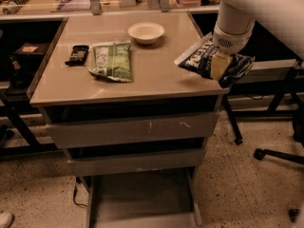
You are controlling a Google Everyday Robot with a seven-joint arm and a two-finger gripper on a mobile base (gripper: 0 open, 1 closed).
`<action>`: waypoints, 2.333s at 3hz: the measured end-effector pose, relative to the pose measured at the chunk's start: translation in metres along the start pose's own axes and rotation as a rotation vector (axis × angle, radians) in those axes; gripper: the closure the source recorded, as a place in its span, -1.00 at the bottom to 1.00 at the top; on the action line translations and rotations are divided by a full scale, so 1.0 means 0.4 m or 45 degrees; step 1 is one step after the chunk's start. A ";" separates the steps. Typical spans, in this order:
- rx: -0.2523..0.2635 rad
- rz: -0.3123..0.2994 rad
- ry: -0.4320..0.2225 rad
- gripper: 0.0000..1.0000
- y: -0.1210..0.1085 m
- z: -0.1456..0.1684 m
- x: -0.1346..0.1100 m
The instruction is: Place blue chip bag into bottom drawer
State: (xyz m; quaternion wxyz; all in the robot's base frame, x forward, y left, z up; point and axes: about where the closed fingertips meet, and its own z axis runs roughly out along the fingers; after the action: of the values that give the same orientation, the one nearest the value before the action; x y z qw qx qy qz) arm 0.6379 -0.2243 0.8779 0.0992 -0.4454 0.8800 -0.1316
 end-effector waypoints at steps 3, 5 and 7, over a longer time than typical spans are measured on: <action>-0.141 -0.035 0.040 1.00 0.187 -0.008 0.083; -0.366 0.013 0.040 1.00 0.369 0.103 0.101; -0.591 0.029 0.117 1.00 0.564 0.249 0.137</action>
Offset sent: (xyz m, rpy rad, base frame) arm -0.0612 0.0131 -0.0101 0.0359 0.0759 0.0121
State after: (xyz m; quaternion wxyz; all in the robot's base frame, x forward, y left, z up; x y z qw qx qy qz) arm 0.4643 -0.1546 0.7084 -0.0445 -0.4400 0.8952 0.0554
